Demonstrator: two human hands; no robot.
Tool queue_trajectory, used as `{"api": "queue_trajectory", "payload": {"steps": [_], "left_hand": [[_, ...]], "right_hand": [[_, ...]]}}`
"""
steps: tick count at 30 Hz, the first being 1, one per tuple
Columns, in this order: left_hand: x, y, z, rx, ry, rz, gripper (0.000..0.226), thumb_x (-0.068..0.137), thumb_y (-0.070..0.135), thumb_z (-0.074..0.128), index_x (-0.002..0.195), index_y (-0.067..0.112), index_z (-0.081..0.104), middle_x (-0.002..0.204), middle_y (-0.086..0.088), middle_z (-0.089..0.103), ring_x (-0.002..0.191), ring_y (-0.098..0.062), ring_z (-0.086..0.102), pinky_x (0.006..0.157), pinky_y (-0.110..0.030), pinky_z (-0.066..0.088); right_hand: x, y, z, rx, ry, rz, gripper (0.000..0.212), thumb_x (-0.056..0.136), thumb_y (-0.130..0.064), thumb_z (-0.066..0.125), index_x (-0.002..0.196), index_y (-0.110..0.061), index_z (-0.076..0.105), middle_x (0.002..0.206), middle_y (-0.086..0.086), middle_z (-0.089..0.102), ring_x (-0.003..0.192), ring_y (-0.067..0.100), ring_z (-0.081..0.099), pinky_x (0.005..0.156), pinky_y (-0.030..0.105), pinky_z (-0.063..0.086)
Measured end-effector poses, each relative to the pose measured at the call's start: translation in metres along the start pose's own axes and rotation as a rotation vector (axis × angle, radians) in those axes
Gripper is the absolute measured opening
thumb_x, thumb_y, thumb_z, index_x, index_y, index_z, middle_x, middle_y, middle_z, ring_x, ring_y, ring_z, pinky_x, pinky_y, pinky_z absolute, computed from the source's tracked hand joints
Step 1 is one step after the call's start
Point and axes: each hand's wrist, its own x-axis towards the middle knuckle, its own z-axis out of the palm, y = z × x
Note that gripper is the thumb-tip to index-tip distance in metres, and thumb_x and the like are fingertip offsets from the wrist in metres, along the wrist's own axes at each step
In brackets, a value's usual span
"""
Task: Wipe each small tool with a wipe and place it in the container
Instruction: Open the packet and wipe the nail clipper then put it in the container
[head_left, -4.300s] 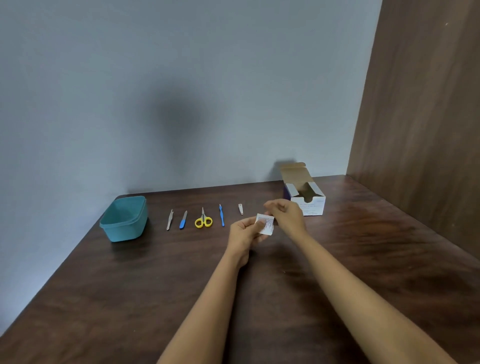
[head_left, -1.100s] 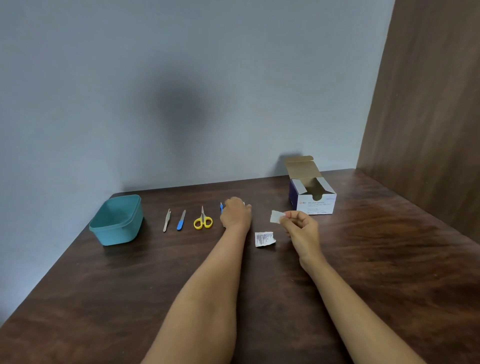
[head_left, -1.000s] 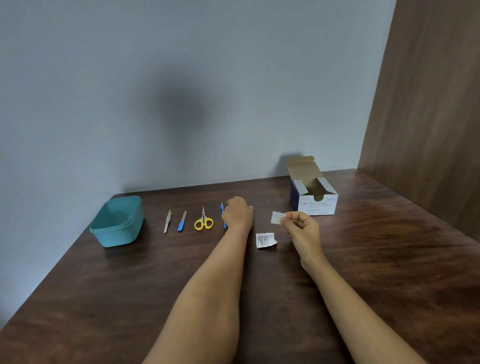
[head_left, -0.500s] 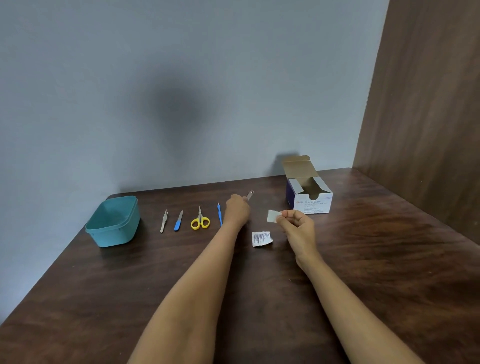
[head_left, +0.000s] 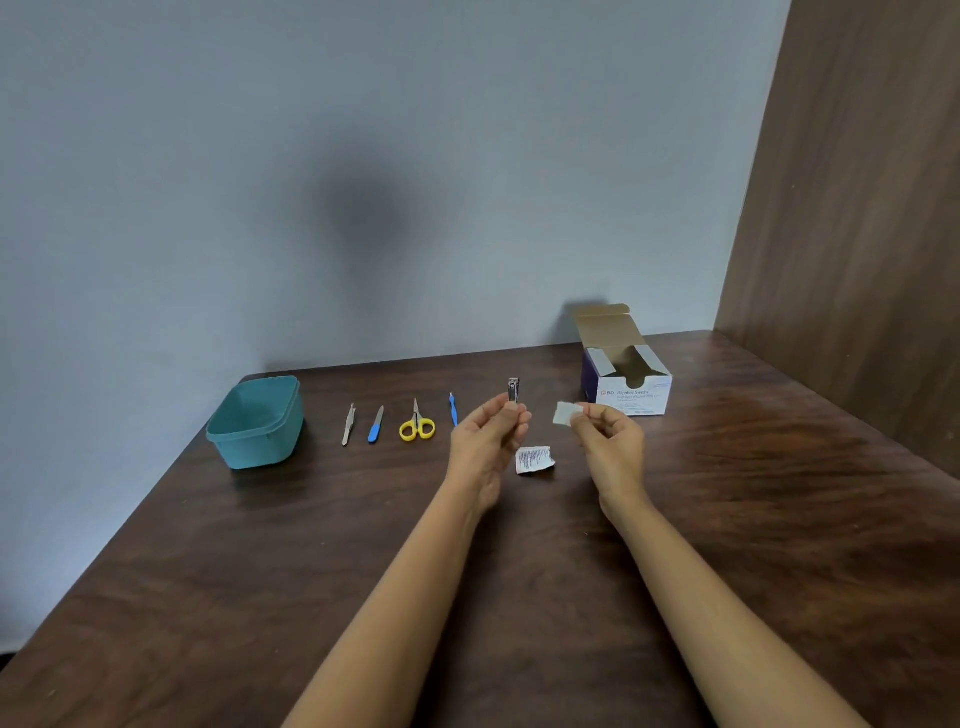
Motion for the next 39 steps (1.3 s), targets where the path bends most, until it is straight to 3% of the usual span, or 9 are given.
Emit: {"api": "queue_trajectory", "payload": {"steps": [6,9,15,25,30,35,39], "left_hand": [[-0.029,-0.005,-0.018,0.023,0.014,-0.041,0.031,0.086,0.006,0.068,0.116,0.001,0.064,0.080,-0.004,0.073,0.070,-0.009,0.071,0.064,-0.019,0.058],[-0.035,-0.005,-0.018,0.083,0.036,-0.019,0.025,0.086,0.009,0.068,0.110,0.003,0.066,0.081,-0.005,0.073,0.070,-0.009,0.071,0.063,-0.019,0.058],[-0.046,0.001,-0.024,0.107,0.086,0.025,0.005,0.086,0.010,0.069,0.091,0.012,0.068,0.081,-0.003,0.075,0.072,-0.009,0.071,0.068,-0.019,0.057],[-0.054,0.001,-0.038,0.144,0.030,0.058,0.019,0.085,0.009,0.070,0.103,0.004,0.063,0.079,-0.003,0.072,0.071,-0.010,0.072,0.063,-0.017,0.057],[-0.048,0.003,-0.042,0.174,0.047,0.099,0.017,0.083,0.016,0.073,0.098,0.008,0.068,0.089,-0.007,0.072,0.077,-0.011,0.069,0.063,-0.019,0.056],[-0.048,0.004,-0.044,0.161,0.049,0.105,0.019,0.084,0.014,0.072,0.099,0.005,0.067,0.082,-0.004,0.073,0.070,-0.007,0.070,0.059,-0.017,0.055],[-0.049,0.002,-0.046,0.169,0.032,0.103,0.023,0.084,0.014,0.071,0.104,0.003,0.066,0.079,-0.002,0.073,0.070,-0.008,0.070,0.060,-0.017,0.056]], "right_hand": [[-0.020,0.003,0.005,-0.094,-0.112,-0.072,0.011,0.088,-0.009,0.063,0.086,-0.019,0.067,0.081,-0.002,0.069,0.075,0.007,0.065,0.069,0.019,0.051],[-0.023,0.000,0.007,-0.166,-0.196,-0.162,0.006,0.087,-0.010,0.066,0.089,-0.015,0.068,0.076,-0.003,0.068,0.069,0.001,0.062,0.066,0.017,0.050],[-0.036,-0.005,0.008,-0.289,-0.383,-0.333,0.004,0.085,-0.013,0.069,0.086,-0.015,0.071,0.073,0.002,0.070,0.064,0.007,0.062,0.058,0.019,0.051],[-0.041,-0.010,0.017,-0.181,-0.349,-0.186,0.009,0.083,-0.012,0.071,0.086,-0.021,0.072,0.078,0.001,0.072,0.070,0.006,0.065,0.063,0.017,0.052],[-0.042,-0.013,0.022,-0.055,-0.492,-0.017,0.017,0.087,-0.002,0.063,0.089,-0.016,0.072,0.066,-0.005,0.070,0.057,0.003,0.057,0.058,0.019,0.046],[-0.042,-0.016,0.020,0.010,-0.564,0.084,0.021,0.087,0.003,0.055,0.094,-0.004,0.074,0.072,0.007,0.067,0.061,0.009,0.052,0.060,0.022,0.043],[-0.042,-0.015,0.019,0.111,-0.587,0.175,0.018,0.087,0.003,0.058,0.090,-0.006,0.073,0.068,0.003,0.067,0.061,0.010,0.050,0.060,0.021,0.039]]}}
